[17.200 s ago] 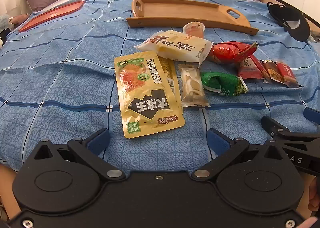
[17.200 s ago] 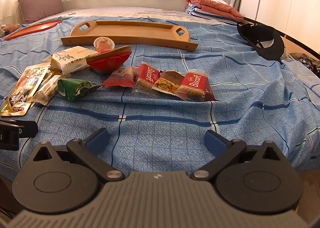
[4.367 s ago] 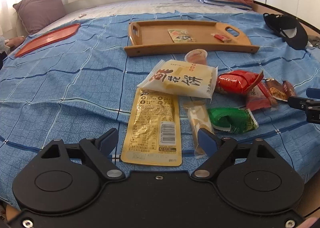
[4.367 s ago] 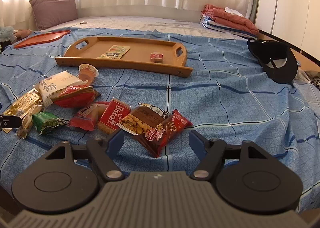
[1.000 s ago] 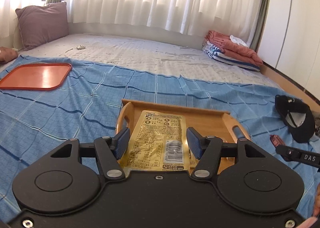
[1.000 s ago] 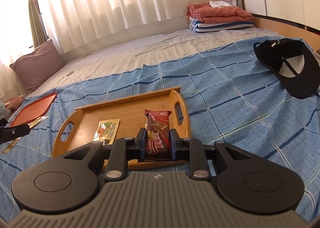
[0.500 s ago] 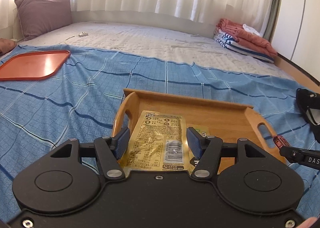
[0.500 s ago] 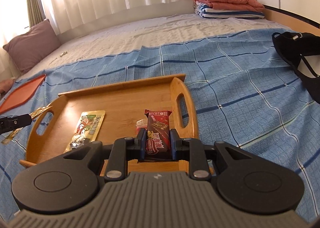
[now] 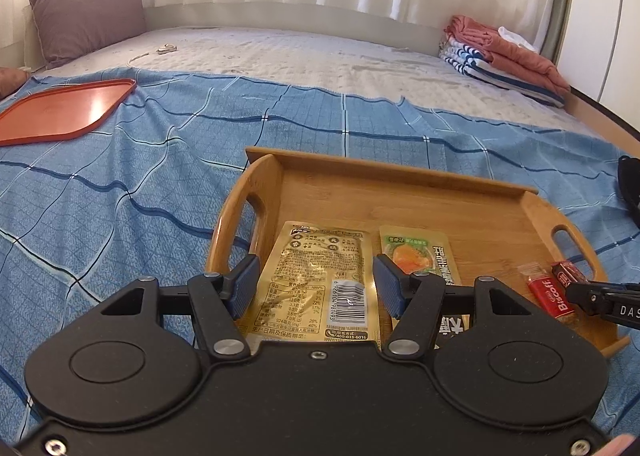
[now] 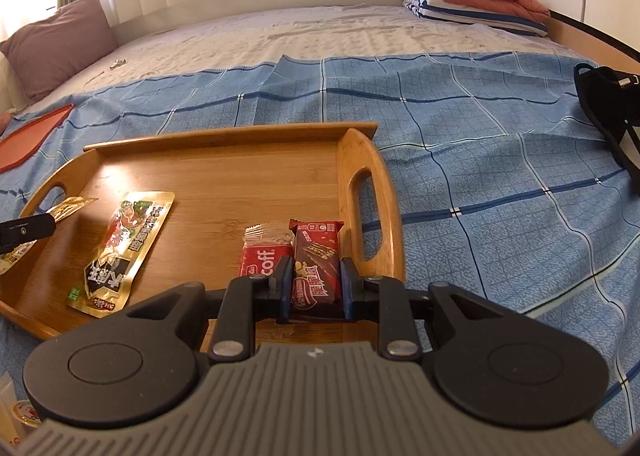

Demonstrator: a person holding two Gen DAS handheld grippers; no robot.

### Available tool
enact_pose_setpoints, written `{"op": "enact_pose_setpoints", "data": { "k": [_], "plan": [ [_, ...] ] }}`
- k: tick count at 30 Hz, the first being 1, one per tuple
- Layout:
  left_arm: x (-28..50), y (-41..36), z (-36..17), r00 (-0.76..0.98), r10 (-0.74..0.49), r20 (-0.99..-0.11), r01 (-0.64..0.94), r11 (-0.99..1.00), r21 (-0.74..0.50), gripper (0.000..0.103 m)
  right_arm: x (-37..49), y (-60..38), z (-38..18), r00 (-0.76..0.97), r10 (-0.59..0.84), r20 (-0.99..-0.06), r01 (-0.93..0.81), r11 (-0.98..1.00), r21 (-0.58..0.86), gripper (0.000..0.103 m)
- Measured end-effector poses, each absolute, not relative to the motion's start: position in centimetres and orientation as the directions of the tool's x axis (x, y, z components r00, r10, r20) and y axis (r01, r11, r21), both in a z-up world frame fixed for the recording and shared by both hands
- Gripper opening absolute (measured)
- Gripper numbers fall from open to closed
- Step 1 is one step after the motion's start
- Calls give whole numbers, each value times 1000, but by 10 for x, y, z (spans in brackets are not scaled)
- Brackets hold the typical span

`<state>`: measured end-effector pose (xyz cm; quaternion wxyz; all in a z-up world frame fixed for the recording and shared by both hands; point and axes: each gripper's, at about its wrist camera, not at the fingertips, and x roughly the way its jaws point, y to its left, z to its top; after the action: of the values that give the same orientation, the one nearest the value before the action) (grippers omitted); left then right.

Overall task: Organize snacks
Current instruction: 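Carry both snacks onto the wooden tray beside the earlier items and release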

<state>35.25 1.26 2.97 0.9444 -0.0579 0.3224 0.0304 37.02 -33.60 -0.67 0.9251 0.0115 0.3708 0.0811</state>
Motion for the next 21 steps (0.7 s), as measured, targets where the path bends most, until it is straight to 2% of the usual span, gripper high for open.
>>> {"op": "enact_pose_setpoints", "data": {
  "k": [21],
  "plan": [
    [364, 2, 10, 769, 36, -638, -91, 994, -54, 61, 377, -340, -13, 712, 185, -678, -144, 983, 117, 32]
  ]
}}
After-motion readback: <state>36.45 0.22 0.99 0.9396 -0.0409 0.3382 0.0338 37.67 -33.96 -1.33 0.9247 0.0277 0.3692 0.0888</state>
